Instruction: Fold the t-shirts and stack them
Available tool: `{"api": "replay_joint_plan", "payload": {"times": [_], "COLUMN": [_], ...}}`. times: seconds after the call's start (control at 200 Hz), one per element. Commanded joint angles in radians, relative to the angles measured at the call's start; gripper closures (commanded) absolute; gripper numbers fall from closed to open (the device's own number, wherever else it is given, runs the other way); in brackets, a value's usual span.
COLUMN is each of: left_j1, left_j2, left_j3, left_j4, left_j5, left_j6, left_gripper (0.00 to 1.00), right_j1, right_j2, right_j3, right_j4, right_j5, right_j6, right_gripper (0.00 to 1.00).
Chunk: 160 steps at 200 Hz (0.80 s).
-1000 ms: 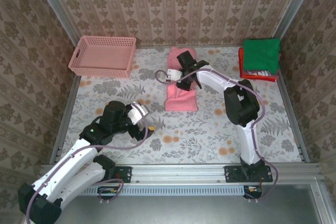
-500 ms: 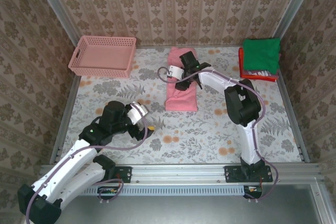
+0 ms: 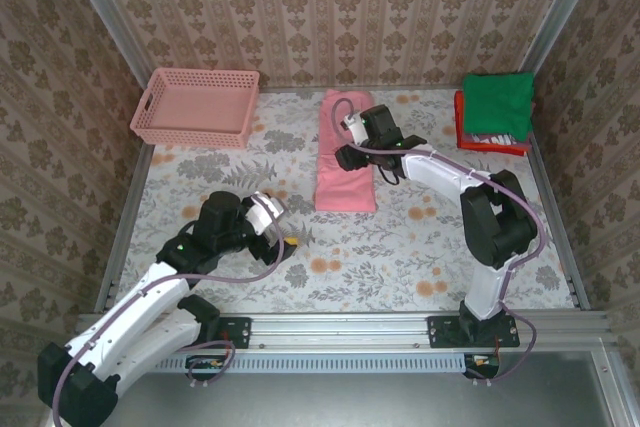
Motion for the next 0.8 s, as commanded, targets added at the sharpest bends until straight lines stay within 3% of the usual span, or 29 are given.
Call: {"api": "replay_joint_plan", "payload": {"times": [0.0,0.195,0.485,0.795], "left_j1": [0.008,0.007,0.008,0.009], "left_j2": [0.003,0.001,-0.003,-0.004], "left_j3": [-0.005,-0.025,-0.053,-0.061], "left_j4": [0.030,0.064,0.147,0.171], "left_j5": [0.023,0.020,-0.019,-0.060], "left_j6": [-0.016,-0.052,-0.138,-0.180], "left_gripper": [0.00,0.00,0.00,0.00], "right_j1": [0.000,0.001,-0.005,0.005], "right_j2": [0.046,0.155,0.267,0.170], "right_j3": [0.029,0.092,0.153,-0.081], "right_j4": [-0.057,-0.078,-0.140,-0.067], "right_j5": [-0.092,-0.149,-0.069,-0.122], "right_j6": [0.305,0.394,0.358,0.422], "right_gripper": [0.41,0.45,0.47,0.50]}}
